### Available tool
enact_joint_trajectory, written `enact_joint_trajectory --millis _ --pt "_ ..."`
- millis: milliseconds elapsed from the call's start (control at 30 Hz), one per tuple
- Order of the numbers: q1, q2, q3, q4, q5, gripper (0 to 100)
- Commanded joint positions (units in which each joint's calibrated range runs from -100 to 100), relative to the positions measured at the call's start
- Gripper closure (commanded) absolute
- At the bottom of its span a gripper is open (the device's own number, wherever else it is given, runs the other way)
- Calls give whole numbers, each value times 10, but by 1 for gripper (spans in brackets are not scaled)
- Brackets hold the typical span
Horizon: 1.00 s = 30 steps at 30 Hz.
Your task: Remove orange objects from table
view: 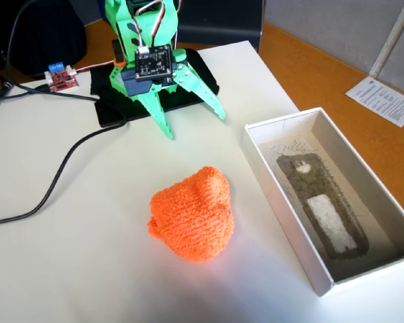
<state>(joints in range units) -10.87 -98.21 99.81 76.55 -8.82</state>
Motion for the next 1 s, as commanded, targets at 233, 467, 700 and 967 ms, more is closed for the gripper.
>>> enact_joint_trajectory --millis 233,467,700,967 --pt "19 -1 -2 3 9 59" --pt "17 -1 -1 3 9 59" --pt "17 -1 -1 3 9 59" --pt "11 -1 -1 2 7 59"
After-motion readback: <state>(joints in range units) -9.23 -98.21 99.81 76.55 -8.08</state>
